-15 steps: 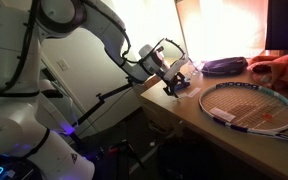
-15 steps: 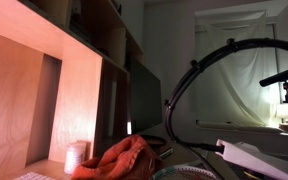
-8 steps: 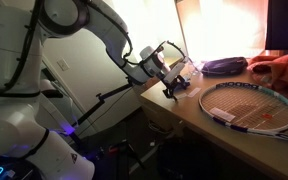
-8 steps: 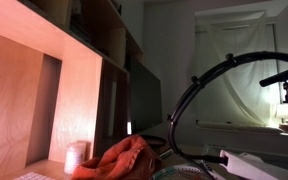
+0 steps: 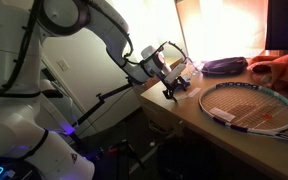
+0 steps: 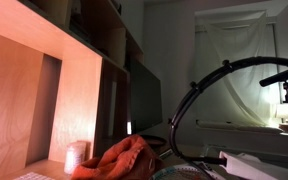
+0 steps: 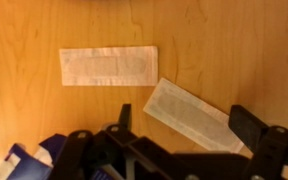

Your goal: Take a bandaid and put it in the glass

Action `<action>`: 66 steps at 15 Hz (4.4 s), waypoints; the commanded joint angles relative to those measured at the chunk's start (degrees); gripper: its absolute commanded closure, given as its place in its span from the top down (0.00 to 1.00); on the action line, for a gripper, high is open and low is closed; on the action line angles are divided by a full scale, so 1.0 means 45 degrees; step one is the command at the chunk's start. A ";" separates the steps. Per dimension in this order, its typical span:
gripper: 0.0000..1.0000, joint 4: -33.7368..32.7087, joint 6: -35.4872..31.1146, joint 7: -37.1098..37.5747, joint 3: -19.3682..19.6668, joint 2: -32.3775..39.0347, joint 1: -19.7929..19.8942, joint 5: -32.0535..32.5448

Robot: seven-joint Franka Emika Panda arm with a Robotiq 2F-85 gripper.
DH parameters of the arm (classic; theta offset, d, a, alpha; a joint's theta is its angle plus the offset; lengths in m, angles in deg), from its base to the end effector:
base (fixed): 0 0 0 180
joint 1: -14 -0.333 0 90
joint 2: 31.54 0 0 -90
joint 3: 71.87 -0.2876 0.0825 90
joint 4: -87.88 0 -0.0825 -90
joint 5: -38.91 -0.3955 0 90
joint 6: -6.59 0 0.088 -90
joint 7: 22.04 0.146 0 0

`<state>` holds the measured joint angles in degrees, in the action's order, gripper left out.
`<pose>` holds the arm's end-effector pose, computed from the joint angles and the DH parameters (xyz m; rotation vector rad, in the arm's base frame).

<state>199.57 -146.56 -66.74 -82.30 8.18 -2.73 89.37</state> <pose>0.5268 0.2895 0.0561 1.5436 2.3801 0.0379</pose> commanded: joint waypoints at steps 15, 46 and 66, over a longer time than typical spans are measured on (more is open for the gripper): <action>0.49 0.0163 -0.0096 -0.2709 -0.0759 -0.0037 0.1024 -0.1466; 0.01 0.2122 -0.0209 0.1824 -0.0719 -0.5311 0.0111 0.3117; 0.05 0.1323 -0.0712 0.1908 -0.0858 -0.5018 0.0316 0.3062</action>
<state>205.57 -149.92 -57.94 -85.71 -14.39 -1.70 103.31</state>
